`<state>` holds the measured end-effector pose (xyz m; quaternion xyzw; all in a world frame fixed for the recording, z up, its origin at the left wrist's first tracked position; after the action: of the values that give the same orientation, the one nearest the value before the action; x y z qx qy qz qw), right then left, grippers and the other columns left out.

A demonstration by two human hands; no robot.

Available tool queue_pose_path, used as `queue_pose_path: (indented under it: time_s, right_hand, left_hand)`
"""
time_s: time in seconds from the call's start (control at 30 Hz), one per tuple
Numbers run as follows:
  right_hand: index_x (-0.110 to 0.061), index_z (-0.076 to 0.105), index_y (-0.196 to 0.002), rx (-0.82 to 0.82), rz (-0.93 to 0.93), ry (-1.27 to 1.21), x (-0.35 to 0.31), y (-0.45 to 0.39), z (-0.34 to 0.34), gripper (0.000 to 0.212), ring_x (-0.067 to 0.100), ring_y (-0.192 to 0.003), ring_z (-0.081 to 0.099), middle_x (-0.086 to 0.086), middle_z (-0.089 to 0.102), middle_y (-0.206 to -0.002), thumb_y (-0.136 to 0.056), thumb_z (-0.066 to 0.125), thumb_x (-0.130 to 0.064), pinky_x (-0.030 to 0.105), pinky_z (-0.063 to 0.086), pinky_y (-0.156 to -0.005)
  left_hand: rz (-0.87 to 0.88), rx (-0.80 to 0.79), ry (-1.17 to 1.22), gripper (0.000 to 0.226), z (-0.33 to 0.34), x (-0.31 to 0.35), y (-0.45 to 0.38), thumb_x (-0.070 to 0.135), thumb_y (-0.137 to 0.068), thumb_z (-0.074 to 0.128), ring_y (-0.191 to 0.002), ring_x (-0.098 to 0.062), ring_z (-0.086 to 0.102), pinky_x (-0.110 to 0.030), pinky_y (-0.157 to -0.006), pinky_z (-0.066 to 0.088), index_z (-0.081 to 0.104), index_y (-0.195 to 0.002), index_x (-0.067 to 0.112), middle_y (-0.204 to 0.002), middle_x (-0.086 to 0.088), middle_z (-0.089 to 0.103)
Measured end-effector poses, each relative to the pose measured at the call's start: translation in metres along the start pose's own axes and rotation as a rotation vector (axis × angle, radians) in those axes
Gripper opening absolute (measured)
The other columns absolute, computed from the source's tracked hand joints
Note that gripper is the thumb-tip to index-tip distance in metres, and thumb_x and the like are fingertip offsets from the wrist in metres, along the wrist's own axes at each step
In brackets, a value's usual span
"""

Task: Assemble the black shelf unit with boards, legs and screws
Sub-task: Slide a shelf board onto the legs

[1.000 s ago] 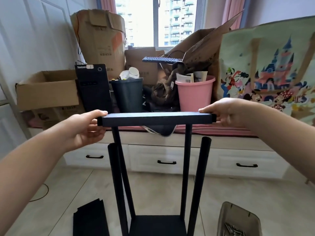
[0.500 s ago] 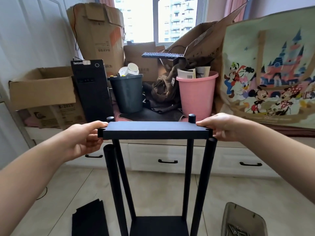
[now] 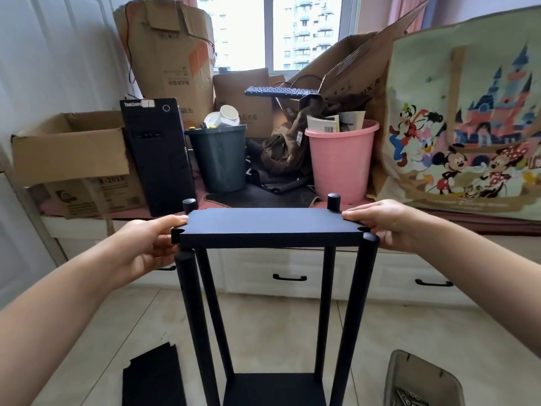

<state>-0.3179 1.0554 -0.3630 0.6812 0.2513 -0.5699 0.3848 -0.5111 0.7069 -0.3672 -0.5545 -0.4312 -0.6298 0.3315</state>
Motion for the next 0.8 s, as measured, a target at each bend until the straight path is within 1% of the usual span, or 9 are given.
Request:
queue_pose_path:
  time_s: [0.1, 0.2, 0.3, 0.37, 0.43, 0.53, 0.67, 0.73, 0.8]
  right_hand:
    - [-0.001, 0.069, -0.089, 0.006, 0.003, -0.046, 0.002, 0.001, 0.001, 0.003, 0.015, -0.054, 0.071, 0.009, 0.074, -0.069, -0.087, 0.069, -0.002, 0.023, 0.054, -0.043]
    - [-0.002, 0.069, -0.090, 0.015, 0.012, -0.063, 0.004, 0.001, 0.003, 0.004, 0.015, -0.053, 0.070, 0.008, 0.074, -0.068, -0.087, 0.069, -0.001, 0.023, 0.053, -0.042]
    - [-0.004, 0.069, -0.090, 0.024, 0.012, -0.068, 0.006, 0.002, 0.004, 0.005, 0.014, -0.052, 0.069, 0.006, 0.074, -0.067, -0.086, 0.070, -0.001, 0.023, 0.052, -0.041]
    - [-0.004, 0.070, -0.091, 0.023, 0.008, -0.071, 0.007, 0.002, 0.004, 0.006, 0.014, -0.052, 0.070, 0.005, 0.074, -0.068, -0.086, 0.071, -0.001, 0.024, 0.052, -0.042]
    - [-0.004, 0.070, -0.090, 0.011, 0.014, -0.089, 0.008, 0.003, 0.003, 0.005, 0.014, -0.055, 0.071, 0.007, 0.075, -0.071, -0.086, 0.071, -0.003, 0.024, 0.053, -0.043]
    - [-0.002, 0.070, -0.092, -0.027, 0.041, -0.117, 0.010, 0.003, 0.004, 0.007, 0.018, -0.061, 0.073, 0.011, 0.076, -0.080, -0.087, 0.070, -0.007, 0.027, 0.058, -0.049]
    - [-0.005, 0.071, -0.092, 0.005, 0.019, -0.128, 0.014, 0.004, 0.001, 0.006, 0.013, -0.059, 0.072, 0.006, 0.076, -0.076, -0.087, 0.070, -0.004, 0.024, 0.055, -0.046]
    - [-0.007, 0.072, -0.095, 0.021, 0.006, -0.114, 0.017, 0.006, 0.000, 0.010, 0.012, -0.059, 0.072, 0.004, 0.076, -0.075, -0.085, 0.072, -0.003, 0.023, 0.054, -0.046]
    - [-0.005, 0.071, -0.093, 0.028, 0.010, -0.122, 0.018, 0.007, 0.000, 0.008, 0.013, -0.057, 0.072, 0.005, 0.076, -0.073, -0.085, 0.071, -0.003, 0.024, 0.054, -0.045]
  left_hand:
    - [0.007, -0.012, 0.027, 0.016, 0.002, -0.003, -0.001, 0.026, -0.090, 0.072, -0.050, -0.012, 0.064, -0.025, -0.053, 0.058, 0.074, -0.100, 0.013, -0.068, -0.002, 0.069]
    - [-0.002, 0.004, -0.004, 0.018, 0.001, -0.008, -0.002, 0.026, -0.092, 0.070, -0.052, -0.013, 0.067, -0.031, -0.063, 0.056, 0.074, -0.104, 0.013, -0.074, -0.003, 0.073]
    - [-0.021, 0.002, -0.010, 0.018, 0.001, -0.015, -0.002, 0.026, -0.093, 0.069, -0.054, -0.012, 0.070, -0.026, -0.052, 0.056, 0.073, -0.102, 0.011, -0.074, -0.003, 0.075]
    - [-0.027, -0.001, -0.010, 0.018, 0.002, -0.019, -0.001, 0.025, -0.093, 0.070, -0.055, -0.012, 0.071, -0.022, -0.048, 0.055, 0.072, -0.099, 0.009, -0.072, -0.005, 0.075]
    - [-0.025, -0.001, 0.014, 0.018, 0.002, -0.020, 0.000, 0.025, -0.092, 0.070, -0.054, -0.014, 0.071, -0.023, -0.047, 0.055, 0.071, -0.097, 0.007, -0.071, -0.006, 0.075]
    - [0.005, -0.001, 0.057, 0.020, 0.001, -0.014, 0.001, 0.028, -0.092, 0.071, -0.054, -0.015, 0.070, -0.025, -0.046, 0.055, 0.072, -0.102, 0.011, -0.074, -0.005, 0.075]
    - [0.013, -0.040, 0.046, 0.022, 0.004, -0.015, 0.004, 0.027, -0.092, 0.070, -0.051, -0.014, 0.068, -0.024, -0.046, 0.055, 0.072, -0.104, 0.008, -0.075, -0.004, 0.075]
    - [0.002, -0.050, 0.048, 0.022, 0.005, -0.021, 0.006, 0.025, -0.092, 0.070, -0.054, -0.015, 0.069, -0.025, -0.048, 0.056, 0.072, -0.101, 0.005, -0.077, -0.006, 0.074]
    - [-0.015, -0.057, 0.072, 0.022, 0.007, -0.026, 0.008, 0.025, -0.092, 0.071, -0.057, -0.017, 0.071, -0.026, -0.049, 0.057, 0.071, -0.100, 0.004, -0.080, -0.009, 0.074]
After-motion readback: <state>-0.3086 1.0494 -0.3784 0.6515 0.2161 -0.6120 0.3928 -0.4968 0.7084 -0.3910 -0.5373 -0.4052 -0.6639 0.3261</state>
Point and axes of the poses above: each hand's wrist, its own y-axis away from the middle knuckle, its own z-axis out of the palm, x = y × z, the point moved 7 cm from there along -y, towards the middle knuckle
